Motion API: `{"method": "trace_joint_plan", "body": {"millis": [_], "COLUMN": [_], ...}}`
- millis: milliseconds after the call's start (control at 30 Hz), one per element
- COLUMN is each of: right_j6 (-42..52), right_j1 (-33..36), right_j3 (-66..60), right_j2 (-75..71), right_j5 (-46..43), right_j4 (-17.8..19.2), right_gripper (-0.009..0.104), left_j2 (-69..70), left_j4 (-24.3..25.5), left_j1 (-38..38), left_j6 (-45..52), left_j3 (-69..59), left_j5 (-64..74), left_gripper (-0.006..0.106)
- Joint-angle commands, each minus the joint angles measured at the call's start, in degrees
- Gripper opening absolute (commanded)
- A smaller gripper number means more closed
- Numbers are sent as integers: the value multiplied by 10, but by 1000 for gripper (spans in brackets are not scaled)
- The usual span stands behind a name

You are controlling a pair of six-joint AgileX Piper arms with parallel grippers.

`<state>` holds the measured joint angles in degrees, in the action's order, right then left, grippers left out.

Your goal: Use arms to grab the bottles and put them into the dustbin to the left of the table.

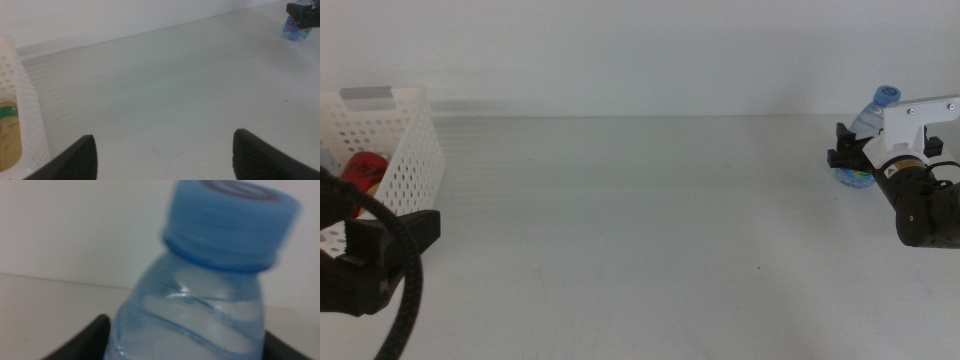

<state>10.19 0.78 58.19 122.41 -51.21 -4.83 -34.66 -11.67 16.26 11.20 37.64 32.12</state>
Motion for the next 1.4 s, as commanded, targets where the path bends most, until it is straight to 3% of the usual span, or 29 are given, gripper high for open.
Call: {"method": "trace_joint_plan", "body": {"millis": [0, 100, 133, 200, 433, 567, 800, 1033, 1367], "right_j6": [-4, -41, -62, -94, -135, -177, -184, -184, -210], "right_j1": [-4, -3, -3, -3, 25, 64, 179, 294, 372], "right_j3": [12, 12, 11, 4, -22, -21, 12, 122, 206], "right_j2": [-33, -34, -36, -44, -129, -176, -185, -127, -33], "right_j5": [-30, -2, 7, 20, 28, 38, 75, 139, 150], "right_j4": [15, 27, 32, 48, 187, 237, 243, 244, 246], "right_gripper": [44, 1, 0, 0, 0, 0, 0, 0, 0], "left_j2": [-1, -1, -1, -1, -1, -1, -1, -1, -1], "left_j4": [-7, -7, -7, -7, -7, -7, -7, -7, -7], "left_j1": [3, 3, 3, 3, 3, 3, 3, 3, 3], "left_j6": [-9, -9, -9, -9, -9, -9, -9, -9, -9], "left_j3": [16, 16, 16, 16, 16, 16, 16, 16, 16], "left_j5": [-40, -40, -40, -40, -40, -40, -40, -40, -40], "left_gripper": [86, 86, 86, 86, 86, 86, 86, 86, 86]}}
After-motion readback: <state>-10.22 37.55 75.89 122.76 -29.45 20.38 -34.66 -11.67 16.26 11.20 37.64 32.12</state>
